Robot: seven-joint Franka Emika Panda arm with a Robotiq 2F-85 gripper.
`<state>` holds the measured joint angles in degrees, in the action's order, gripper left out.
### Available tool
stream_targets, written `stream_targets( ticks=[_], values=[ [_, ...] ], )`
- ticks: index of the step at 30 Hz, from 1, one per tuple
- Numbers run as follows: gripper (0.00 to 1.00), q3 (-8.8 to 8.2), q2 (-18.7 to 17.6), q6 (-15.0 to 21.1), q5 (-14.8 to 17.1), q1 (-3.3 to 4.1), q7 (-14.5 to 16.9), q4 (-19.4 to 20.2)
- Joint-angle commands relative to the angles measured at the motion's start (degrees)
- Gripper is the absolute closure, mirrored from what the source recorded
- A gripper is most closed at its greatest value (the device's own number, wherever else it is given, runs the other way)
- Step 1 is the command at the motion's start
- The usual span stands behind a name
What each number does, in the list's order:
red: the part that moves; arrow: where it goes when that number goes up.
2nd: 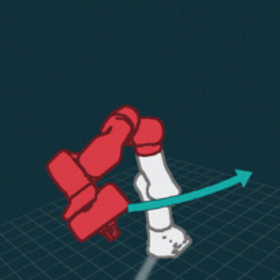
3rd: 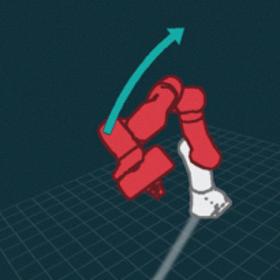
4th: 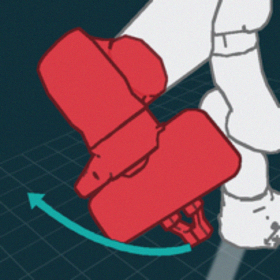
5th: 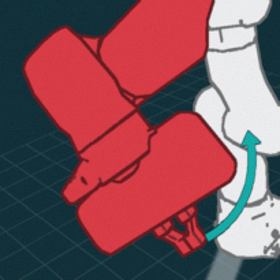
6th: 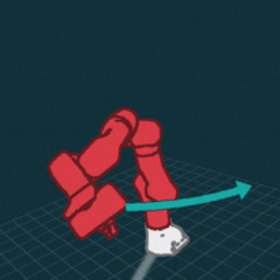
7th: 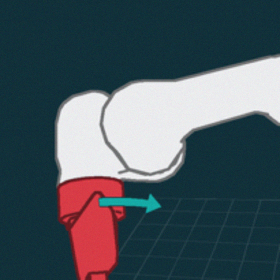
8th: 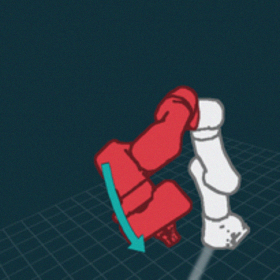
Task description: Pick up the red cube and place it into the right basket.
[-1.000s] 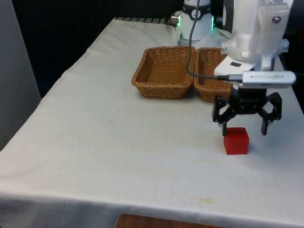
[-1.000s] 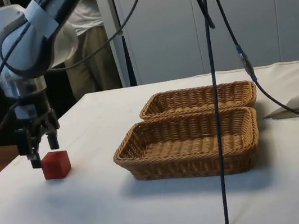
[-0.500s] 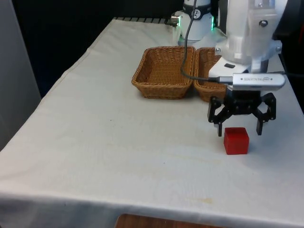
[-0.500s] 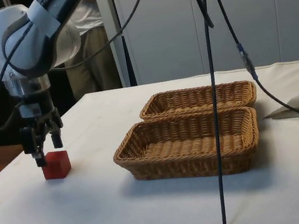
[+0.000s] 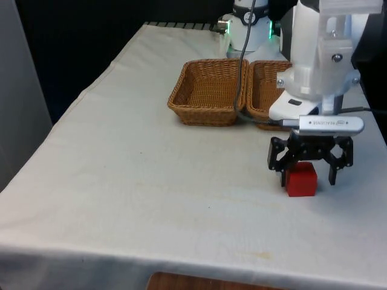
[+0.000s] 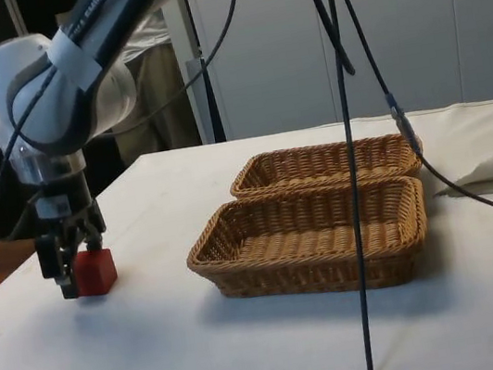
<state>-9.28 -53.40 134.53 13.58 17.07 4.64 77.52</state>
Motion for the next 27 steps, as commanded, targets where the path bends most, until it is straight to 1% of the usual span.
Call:
stream_targets(
  ticks=[1,2,4,8,9,10,11,12,19,20,21,23,27],
  values=[
    [0.02,0.0,-0.3,0.1,0.1,0.0,0.1,-0.2],
    [0.02,0.46,-0.7,0.4,0.6,-0.4,0.6,-0.6],
    [0.18,0.46,-1.0,0.5,0.9,-0.4,0.7,-0.8],
    [0.64,0.4,-1.3,0.7,1.1,-0.4,0.9,-0.8],
    [0.86,0.34,-1.3,0.8,1.1,-0.34,0.9,-0.8],
    [0.95,0.29,-1.3,0.8,1.2,-0.29,0.9,-0.8],
    [0.97,-0.23,-1.0,0.4,0.7,-0.06,0.6,-0.6],
    [0.97,0.29,-1.4,0.9,1.3,-0.29,0.9,-0.8],
    [0.96,0.29,-1.4,0.9,1.3,-0.34,1.0,-0.8],
    [0.96,0.11,-0.6,0.4,1.1,-0.23,0.9,-0.4],
    [0.96,-0.23,-0.9,0.4,0.8,-0.06,0.6,-0.6],
    [0.96,-0.06,0.4,-0.1,1.0,-0.17,0.9,0.1],
    [0.96,-0.46,2.6,-1.4,0.8,0.0,0.8,1.4]
  ],
)
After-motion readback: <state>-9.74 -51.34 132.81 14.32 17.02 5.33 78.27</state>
